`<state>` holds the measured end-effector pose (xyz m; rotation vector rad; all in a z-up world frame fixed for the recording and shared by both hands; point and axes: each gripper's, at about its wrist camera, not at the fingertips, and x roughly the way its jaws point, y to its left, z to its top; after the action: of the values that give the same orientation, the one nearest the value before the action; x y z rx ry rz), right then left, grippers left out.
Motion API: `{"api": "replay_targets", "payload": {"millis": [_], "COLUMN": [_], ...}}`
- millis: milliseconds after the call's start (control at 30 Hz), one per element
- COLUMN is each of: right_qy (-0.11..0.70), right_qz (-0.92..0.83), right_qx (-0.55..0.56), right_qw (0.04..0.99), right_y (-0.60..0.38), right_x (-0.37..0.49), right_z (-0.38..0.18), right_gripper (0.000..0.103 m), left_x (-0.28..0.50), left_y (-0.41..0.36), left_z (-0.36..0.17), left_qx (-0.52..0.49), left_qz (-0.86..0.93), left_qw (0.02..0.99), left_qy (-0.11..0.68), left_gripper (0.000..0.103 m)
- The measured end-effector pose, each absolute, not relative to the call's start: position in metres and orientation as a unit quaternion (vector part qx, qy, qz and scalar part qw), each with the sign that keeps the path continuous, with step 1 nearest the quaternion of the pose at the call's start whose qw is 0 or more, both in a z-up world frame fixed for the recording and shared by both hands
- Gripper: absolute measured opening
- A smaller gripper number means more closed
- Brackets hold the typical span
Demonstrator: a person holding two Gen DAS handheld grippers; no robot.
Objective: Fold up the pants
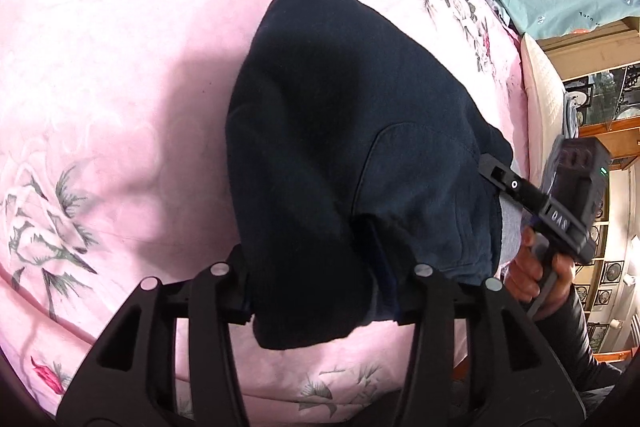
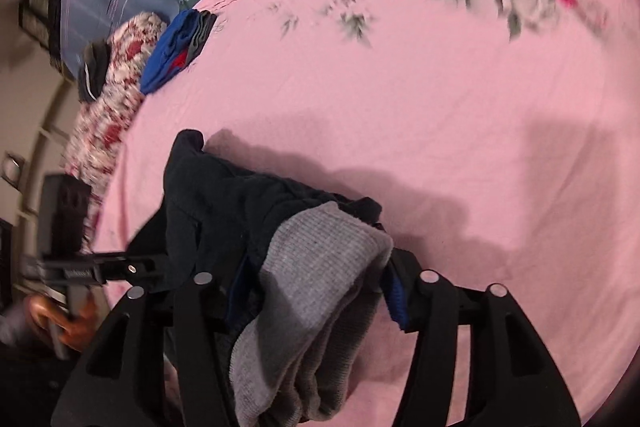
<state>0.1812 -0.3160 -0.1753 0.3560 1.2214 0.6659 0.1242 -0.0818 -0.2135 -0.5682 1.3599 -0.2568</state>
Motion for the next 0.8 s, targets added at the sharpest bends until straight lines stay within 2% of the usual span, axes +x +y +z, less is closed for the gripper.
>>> {"api": "replay_targets", "payload": {"millis": [100,267,333,400,500,800], "right_qy": [0.566,0.552,0.553,0.549,0.529,0.441], "right_qz": [0.323,0.323,0.317,0.309,0.306,0.278], "right_qx": [0.200,0.173,0.153,0.145,0.118,0.003], "right_qw": [0.732,0.749,0.755,0.763,0.783,0.854], "right_y": [-0.322,-0.315,-0.311,-0.310,-0.310,-0.276], "right_x": [0.183,0.172,0.172,0.172,0.164,0.128], "right_z": [-0.186,-0.179,-0.179,-0.175,-0.164,-0.111], "right_gripper": [0.070,0.070,0.063,0.052,0.043,0.039], "left_x": [0.124,0.119,0.120,0.122,0.124,0.121], "left_y": [-0.080,-0.079,-0.080,-0.083,-0.090,-0.085], "left_z": [-0.215,-0.214,-0.216,-0.213,-0.204,-0.175], "left_qx": [-0.270,-0.285,-0.287,-0.285,-0.262,-0.232], "left_qz": [-0.114,-0.110,-0.112,-0.121,-0.135,-0.177], "left_qw": [0.723,0.714,0.713,0.717,0.731,0.760], "left_qy": [0.625,0.630,0.630,0.625,0.616,0.580], "left_gripper": [0.048,0.048,0.046,0.037,0.031,0.028]}}
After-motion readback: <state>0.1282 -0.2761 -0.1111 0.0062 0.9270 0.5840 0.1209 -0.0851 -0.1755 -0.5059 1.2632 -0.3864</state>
